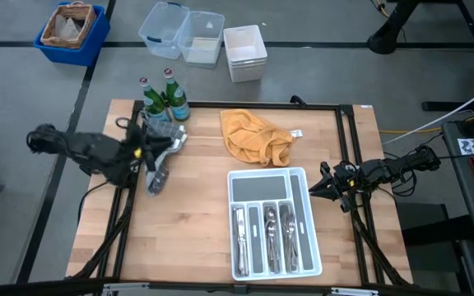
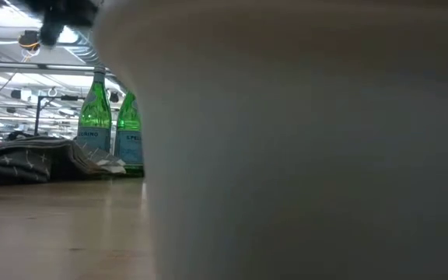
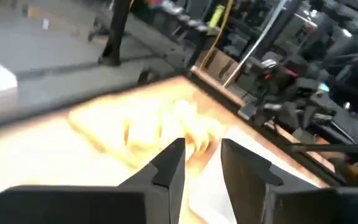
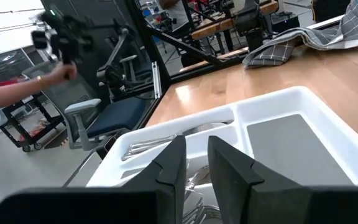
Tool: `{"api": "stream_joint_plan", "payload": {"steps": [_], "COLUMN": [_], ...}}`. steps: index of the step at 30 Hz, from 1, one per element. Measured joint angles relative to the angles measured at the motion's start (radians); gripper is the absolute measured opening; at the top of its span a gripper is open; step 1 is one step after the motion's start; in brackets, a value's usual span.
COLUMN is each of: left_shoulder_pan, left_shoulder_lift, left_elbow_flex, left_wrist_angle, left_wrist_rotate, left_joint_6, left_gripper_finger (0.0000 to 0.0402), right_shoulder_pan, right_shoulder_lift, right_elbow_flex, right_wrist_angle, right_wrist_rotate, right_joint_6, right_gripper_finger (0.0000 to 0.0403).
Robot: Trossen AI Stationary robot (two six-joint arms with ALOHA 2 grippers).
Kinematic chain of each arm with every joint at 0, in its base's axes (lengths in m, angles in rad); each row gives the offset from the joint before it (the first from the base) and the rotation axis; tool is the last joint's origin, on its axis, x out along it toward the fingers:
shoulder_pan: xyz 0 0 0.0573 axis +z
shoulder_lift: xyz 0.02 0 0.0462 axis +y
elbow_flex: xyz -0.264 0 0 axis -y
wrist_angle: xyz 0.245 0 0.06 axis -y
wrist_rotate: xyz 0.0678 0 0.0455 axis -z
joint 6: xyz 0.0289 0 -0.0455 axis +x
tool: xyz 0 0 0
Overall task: Sort silverware
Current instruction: Return to Home Position
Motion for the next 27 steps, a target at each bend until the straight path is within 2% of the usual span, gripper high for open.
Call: {"api": "stream_joint_plan", "payload": {"steps": [2,5,9,13,19,22,27], "left_shoulder_pan": [0.004,0.004,0.003,0.003,0.003,0.004,0.004], "left_shoulder_lift": [-0.079,-0.2,-0.352,-0.483,-0.484,-0.482,-0.482], "left_elbow_flex": [-0.131,-0.297,-0.482,-0.606,-0.682,-0.689,-0.689], "left_wrist_angle": [0.044,0.173,0.375,0.56,0.762,0.754,0.747], "left_wrist_rotate": [0.004,0.019,0.054,0.101,0.25,0.312,0.355], "left_joint_6": [-0.085,-0.12,-0.025,0.124,0.304,0.375,0.555], "left_gripper_finger": [0.0093,0.0093,0.0093,0.0093,0.0093,0.0093,0.0093], "right_shoulder_pan": [0.0,0.0,0.0,0.0,0.0,0.0,0.0], "right_shoulder_lift": [0.0,0.0,0.0,0.0,-0.001,0.0,0.0], "right_elbow_flex": [0.0,0.0,0.0,0.0,0.0,0.0,-0.001], "right_wrist_angle": [0.0,0.0,0.001,0.001,0.002,0.003,0.007], "right_wrist_rotate": [0.0,0.0,0.0,0.0,0.0,0.0,0.0], "right_joint_6": [0.0,0.0,0.0,0.0,0.0,0.0,0.0], "right_gripper_finger": [0.0072,0.0072,0.0072,0.0072,0.0072,0.0072,0.0072]}}
